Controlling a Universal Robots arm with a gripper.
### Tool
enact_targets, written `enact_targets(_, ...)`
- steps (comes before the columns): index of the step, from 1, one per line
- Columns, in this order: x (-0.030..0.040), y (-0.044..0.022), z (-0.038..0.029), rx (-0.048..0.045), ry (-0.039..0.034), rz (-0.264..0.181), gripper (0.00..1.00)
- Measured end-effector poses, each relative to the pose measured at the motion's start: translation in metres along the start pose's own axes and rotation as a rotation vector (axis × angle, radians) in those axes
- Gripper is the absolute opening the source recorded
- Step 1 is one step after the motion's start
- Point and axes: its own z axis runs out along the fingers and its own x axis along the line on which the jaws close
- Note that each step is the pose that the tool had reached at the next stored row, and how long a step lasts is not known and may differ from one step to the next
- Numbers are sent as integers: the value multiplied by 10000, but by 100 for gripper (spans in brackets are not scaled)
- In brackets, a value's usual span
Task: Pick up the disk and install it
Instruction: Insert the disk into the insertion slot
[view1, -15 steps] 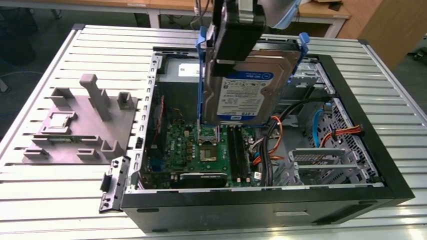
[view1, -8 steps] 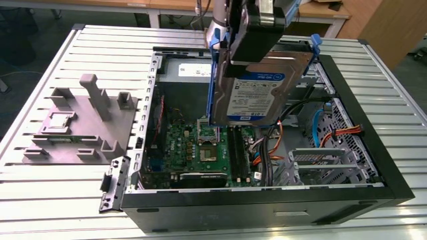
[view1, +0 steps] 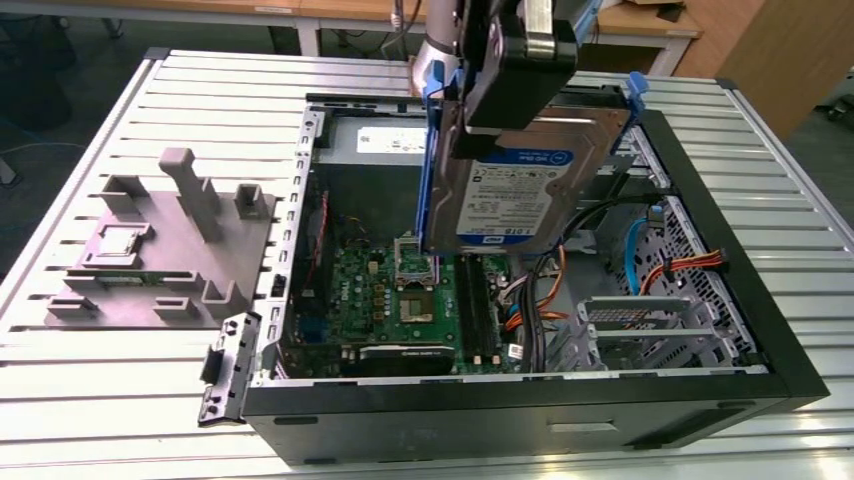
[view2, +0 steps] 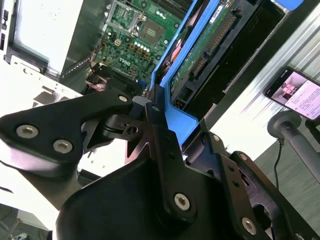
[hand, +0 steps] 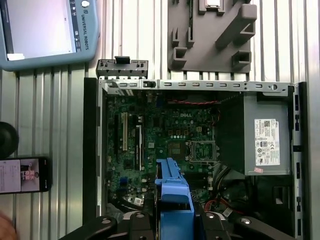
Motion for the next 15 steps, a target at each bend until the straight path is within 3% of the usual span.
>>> enact_targets(7, 84, -22, 6, 1, 7, 2, 36)
enact_targets(15, 83, -239, 16, 1, 9, 1, 36)
